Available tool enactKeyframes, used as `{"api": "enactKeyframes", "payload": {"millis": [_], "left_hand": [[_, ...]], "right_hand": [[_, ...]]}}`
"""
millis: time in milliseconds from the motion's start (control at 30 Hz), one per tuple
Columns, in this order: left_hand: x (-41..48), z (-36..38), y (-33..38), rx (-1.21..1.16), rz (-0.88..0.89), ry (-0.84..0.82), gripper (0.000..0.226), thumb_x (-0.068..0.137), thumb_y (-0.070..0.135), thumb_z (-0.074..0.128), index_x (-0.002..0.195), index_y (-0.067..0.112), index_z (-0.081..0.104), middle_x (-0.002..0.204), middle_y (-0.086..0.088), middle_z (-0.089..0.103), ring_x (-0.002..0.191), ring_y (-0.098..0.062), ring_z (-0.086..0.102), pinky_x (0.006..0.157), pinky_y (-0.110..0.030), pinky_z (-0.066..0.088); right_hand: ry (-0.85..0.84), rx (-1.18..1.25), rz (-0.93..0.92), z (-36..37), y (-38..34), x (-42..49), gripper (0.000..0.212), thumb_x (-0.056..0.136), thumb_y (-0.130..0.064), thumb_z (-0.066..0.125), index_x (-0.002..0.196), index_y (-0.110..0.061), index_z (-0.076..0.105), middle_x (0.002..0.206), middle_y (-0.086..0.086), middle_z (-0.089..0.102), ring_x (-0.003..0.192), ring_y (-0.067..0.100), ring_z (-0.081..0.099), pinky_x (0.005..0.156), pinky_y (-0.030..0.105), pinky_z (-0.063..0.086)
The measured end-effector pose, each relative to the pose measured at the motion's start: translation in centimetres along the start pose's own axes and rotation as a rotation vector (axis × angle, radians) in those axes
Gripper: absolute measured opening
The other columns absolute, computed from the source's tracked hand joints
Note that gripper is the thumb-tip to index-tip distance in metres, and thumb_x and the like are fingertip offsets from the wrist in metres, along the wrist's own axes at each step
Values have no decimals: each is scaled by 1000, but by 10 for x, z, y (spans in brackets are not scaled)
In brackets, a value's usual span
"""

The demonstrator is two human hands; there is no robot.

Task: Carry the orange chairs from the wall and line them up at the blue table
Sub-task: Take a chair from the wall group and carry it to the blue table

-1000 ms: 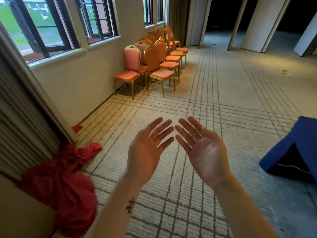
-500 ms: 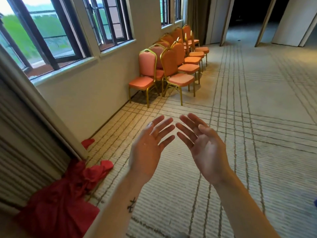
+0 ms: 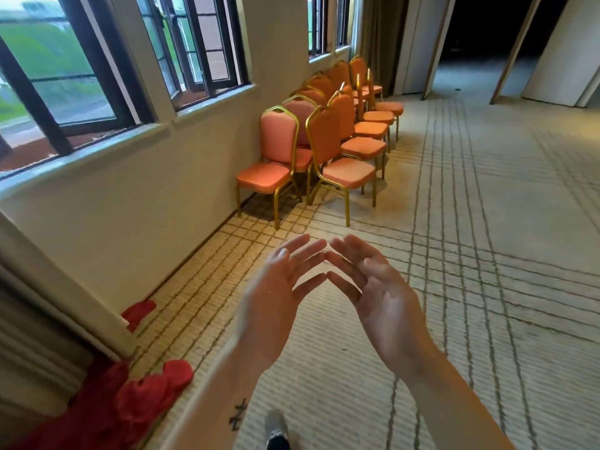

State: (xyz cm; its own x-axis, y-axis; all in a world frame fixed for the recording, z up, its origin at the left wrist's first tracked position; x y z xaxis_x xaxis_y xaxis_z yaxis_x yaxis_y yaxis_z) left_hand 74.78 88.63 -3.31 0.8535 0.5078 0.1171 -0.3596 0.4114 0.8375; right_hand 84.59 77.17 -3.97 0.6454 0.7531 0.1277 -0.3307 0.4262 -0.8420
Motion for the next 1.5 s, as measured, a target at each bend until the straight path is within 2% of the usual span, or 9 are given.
{"api": "enactKeyframes", "payload": {"millis": [233, 400, 533, 700, 833, 933, 1067, 1300, 1500], "left_hand": [[164, -87, 34, 42, 27, 6, 54, 95, 36, 51, 141, 7, 53, 137, -12, 65, 133, -26, 57, 117, -55, 36], [265, -113, 58, 308, 85, -62, 39, 99, 29, 52, 133, 14, 62, 135, -7, 66, 129, -25, 59, 113, -55, 42], [336, -131, 59, 470, 152, -112, 36, 100, 25, 53, 135, 15, 60, 134, -4, 64, 128, -20, 59, 108, -40, 48], [447, -164, 47, 685, 215, -69, 40, 100, 30, 54, 140, 22, 57, 139, 8, 60, 135, -15, 51, 111, -45, 45], [535, -179, 40, 1076, 364, -56, 41, 103, 25, 57, 144, 23, 52, 148, 13, 51, 143, -8, 41, 117, -41, 38], [603, -187, 40, 1503, 514, -48, 48, 101, 29, 58, 148, 23, 47, 159, 5, 38, 151, -14, 27, 121, -45, 30], [687, -198, 40, 1774, 524, -35, 60, 97, 35, 53, 154, 23, 41, 166, 0, 27, 156, -22, 16, 123, -52, 21], [825, -228, 22, 1839, 470, -31, 61, 99, 34, 54, 157, 23, 38, 167, -1, 26, 158, -21, 11, 127, -51, 9], [969, -294, 8, 1739, 440, -63, 57, 102, 36, 52, 156, 24, 38, 168, 2, 22, 158, -18, 7, 128, -48, 8]], "right_hand": [[4, -246, -26, 30, 30, 184, 45, 95, -23, 42, 136, -11, 56, 137, 7, 64, 130, 21, 58, 111, 46, 41], [57, -529, -95, 37, 32, 280, 41, 96, -26, 48, 136, -25, 57, 135, -7, 64, 129, 8, 56, 110, 39, 43], [49, -618, -113, 29, 36, 350, 41, 99, -24, 50, 140, -29, 53, 136, -9, 62, 129, 4, 55, 106, 30, 46], [46, -758, -121, -8, 46, 456, 43, 102, -30, 53, 142, -45, 48, 142, -17, 55, 130, -5, 50, 106, 30, 44], [32, -971, -201, -48, 47, 544, 47, 104, -25, 54, 148, -39, 43, 152, -21, 42, 138, -8, 37, 116, 32, 36], [41, -1401, -408, -68, 40, 614, 54, 101, -22, 57, 152, -26, 39, 163, -11, 29, 150, 2, 21, 122, 34, 23], [27, -1569, -480, -87, 33, 698, 59, 98, -22, 58, 153, -18, 38, 166, -1, 24, 153, 13, 17, 125, 41, 18], [15, -1695, -443, -133, 45, 838, 64, 96, -24, 59, 155, -17, 35, 169, 5, 11, 157, 21, 3, 123, 54, 12], [7, -1612, -260, -167, 83, 981, 65, 99, -32, 57, 157, -28, 28, 170, -6, -8, 154, 12, -15, 125, 50, 4]]}}
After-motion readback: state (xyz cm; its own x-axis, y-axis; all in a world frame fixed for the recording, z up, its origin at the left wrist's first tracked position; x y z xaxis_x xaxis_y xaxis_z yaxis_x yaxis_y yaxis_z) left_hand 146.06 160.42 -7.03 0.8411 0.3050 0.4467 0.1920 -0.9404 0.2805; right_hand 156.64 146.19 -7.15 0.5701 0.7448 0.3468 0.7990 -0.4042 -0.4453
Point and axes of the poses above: each hand's wrist, its own x-axis towards the middle knuckle, its own z-axis out of the palm, y = z × x, the point moved 5 cm from there along x, towards the middle knuckle
